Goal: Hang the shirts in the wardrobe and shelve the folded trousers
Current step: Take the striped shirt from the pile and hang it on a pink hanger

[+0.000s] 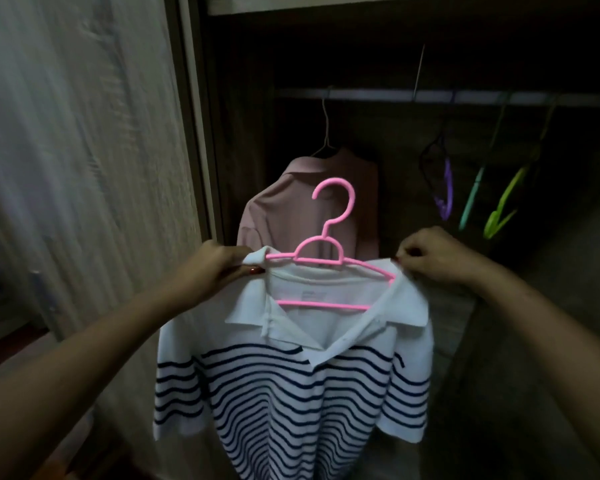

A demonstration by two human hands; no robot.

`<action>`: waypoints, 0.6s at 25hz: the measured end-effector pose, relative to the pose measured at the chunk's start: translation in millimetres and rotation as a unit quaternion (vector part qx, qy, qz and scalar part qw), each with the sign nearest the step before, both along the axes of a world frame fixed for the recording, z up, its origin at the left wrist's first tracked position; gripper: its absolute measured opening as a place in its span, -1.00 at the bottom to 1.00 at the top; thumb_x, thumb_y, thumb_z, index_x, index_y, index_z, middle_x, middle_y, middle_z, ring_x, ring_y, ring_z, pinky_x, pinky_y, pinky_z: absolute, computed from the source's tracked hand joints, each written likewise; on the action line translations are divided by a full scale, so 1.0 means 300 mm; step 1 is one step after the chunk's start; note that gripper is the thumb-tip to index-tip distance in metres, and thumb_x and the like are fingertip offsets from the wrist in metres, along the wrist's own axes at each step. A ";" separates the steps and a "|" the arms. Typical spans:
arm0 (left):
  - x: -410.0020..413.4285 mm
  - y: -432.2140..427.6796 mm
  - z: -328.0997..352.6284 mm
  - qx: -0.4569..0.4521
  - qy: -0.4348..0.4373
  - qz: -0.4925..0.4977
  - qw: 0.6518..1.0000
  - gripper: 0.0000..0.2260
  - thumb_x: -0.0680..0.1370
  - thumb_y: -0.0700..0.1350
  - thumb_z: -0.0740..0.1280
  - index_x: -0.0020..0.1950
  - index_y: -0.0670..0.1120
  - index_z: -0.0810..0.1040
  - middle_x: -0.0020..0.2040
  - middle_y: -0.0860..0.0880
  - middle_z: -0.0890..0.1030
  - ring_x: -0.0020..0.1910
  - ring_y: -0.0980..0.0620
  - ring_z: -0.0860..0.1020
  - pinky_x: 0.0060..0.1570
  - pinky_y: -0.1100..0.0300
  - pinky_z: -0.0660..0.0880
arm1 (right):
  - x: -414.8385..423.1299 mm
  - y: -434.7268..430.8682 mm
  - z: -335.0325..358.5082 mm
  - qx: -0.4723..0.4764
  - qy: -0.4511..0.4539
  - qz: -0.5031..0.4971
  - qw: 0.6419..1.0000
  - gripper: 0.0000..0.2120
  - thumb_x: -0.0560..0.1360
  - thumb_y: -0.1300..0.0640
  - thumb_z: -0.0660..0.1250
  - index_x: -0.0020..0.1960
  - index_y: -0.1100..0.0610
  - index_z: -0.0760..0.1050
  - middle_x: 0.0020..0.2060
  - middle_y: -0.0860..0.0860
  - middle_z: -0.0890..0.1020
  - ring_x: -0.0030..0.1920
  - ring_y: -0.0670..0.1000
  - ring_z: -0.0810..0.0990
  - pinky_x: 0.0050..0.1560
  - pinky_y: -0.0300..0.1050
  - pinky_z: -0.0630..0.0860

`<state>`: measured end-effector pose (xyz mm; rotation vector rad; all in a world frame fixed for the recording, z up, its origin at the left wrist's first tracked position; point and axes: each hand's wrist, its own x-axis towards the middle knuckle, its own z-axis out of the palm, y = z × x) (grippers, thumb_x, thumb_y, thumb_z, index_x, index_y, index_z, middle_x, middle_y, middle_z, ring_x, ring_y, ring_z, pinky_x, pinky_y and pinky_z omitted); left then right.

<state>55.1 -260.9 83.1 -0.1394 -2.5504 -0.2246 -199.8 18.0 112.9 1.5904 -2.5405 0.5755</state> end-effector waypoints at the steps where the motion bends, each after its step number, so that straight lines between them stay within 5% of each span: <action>1: 0.004 -0.006 -0.007 -0.019 0.002 0.010 1.000 -0.42 0.51 0.35 0.02 -0.05 -0.07 0.62 -0.31 0.07 0.61 -0.43 0.28 0.46 -0.40 0.45 0.35 | 0.014 0.000 0.010 -0.065 0.016 -0.011 0.998 -0.83 0.41 0.27 0.33 -0.35 0.20 0.57 -0.46 0.04 0.61 -0.41 -0.14 0.51 -0.33 -0.23 0.39; 6: 0.029 -0.037 0.016 0.008 0.070 0.045 0.996 -0.51 0.52 0.28 0.09 0.00 -0.05 0.63 -0.25 0.13 0.61 -0.33 0.40 0.51 -0.35 0.40 0.40 | 0.094 -0.011 0.058 -0.228 -0.025 0.066 0.971 -0.72 0.47 0.14 0.18 -0.24 0.19 0.63 -0.30 -0.04 0.63 -0.27 -0.13 0.57 -0.20 -0.34 0.43; 9: 0.031 -0.054 0.033 0.019 0.092 0.024 0.995 -0.42 0.53 0.32 0.06 -0.03 -0.13 0.63 -0.31 0.09 0.60 -0.30 0.31 0.55 -0.35 0.36 0.40 | 0.061 -0.040 0.046 -0.169 0.038 0.083 0.981 -0.78 0.51 0.18 0.28 0.10 0.20 0.59 0.01 0.05 0.59 0.02 -0.07 0.56 0.11 -0.22 0.44; 11: 0.036 -0.057 0.047 0.030 0.094 0.015 0.995 -0.41 0.52 0.32 0.08 -0.02 -0.15 0.64 -0.30 0.01 0.64 -0.34 0.15 0.57 -0.38 0.24 0.44 | 0.049 -0.047 0.034 -0.092 -0.008 0.117 0.989 -0.72 0.53 0.17 0.31 0.23 0.17 0.51 0.14 0.05 0.58 0.15 -0.04 0.54 0.21 -0.17 0.44; 15: 0.036 -0.048 0.083 0.069 0.077 0.019 0.994 -0.39 0.48 0.37 0.08 -0.01 -0.12 0.64 -0.28 0.01 0.64 -0.27 0.08 0.59 -0.38 0.31 0.46 | 0.073 -0.058 0.020 -0.099 -0.075 0.134 0.983 -0.81 0.54 0.03 0.26 0.06 0.09 0.54 -0.07 0.02 0.65 -0.05 -0.01 0.60 -0.03 -0.11 0.50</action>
